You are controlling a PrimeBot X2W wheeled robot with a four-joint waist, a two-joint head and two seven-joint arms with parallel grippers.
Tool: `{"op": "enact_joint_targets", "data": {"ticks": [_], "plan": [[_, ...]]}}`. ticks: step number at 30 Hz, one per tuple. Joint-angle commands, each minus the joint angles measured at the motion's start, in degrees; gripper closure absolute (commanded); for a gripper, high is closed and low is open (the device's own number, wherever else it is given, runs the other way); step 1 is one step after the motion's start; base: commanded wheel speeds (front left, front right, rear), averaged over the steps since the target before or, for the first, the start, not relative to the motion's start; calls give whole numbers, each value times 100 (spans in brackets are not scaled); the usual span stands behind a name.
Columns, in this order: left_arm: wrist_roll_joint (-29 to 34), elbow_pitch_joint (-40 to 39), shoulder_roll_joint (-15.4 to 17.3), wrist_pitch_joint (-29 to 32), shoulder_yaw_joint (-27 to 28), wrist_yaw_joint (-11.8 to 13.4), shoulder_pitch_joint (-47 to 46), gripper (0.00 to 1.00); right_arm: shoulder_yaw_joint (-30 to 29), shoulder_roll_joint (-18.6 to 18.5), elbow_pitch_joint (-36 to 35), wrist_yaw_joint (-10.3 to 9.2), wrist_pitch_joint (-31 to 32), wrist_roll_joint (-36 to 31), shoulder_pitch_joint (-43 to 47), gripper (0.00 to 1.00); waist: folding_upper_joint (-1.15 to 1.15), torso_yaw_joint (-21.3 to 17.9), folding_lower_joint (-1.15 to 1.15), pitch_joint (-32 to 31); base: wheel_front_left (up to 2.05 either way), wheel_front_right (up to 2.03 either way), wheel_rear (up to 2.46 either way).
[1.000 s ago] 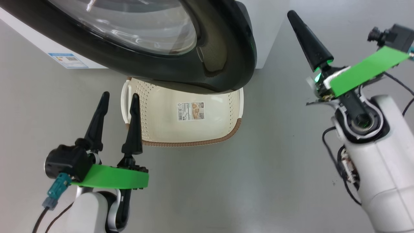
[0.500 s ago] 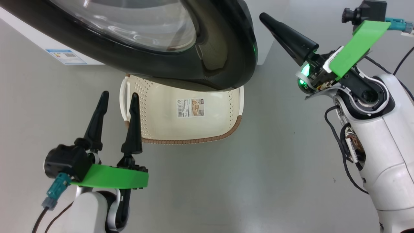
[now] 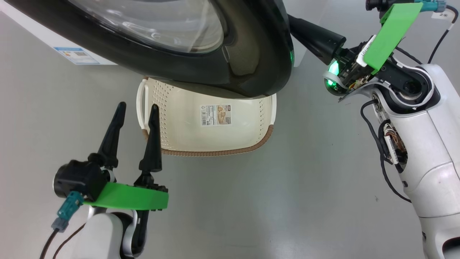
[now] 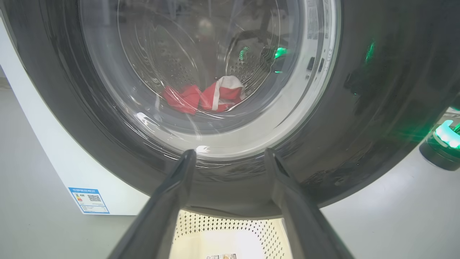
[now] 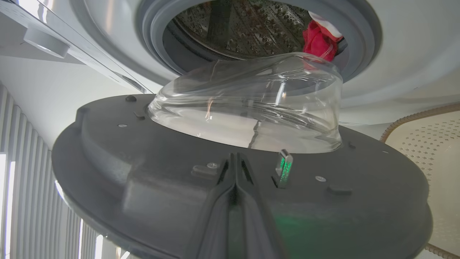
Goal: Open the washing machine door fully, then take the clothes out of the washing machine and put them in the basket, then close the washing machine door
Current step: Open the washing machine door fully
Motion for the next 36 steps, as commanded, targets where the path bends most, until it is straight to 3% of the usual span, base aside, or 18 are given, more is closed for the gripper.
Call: {"op": "enact_joint_targets", "data": {"ticks": [1, 19, 36], "plan": [[-53, -100, 107, -44, 158, 21, -71, 0, 38, 84, -117, 39, 79, 28, -106, 100, 0, 13, 0, 3, 0, 0, 0], [-102, -38, 107, -44, 184, 41, -6, 0, 160, 168, -201, 39, 688, 214, 272, 100, 0, 73, 0, -243, 0, 0, 0], [-221, -18, 107, -44, 189, 76, 224, 0, 410, 170, -206, 39, 1005, 195, 841, 100, 0, 435, 0, -732, 0, 0, 0]]}}
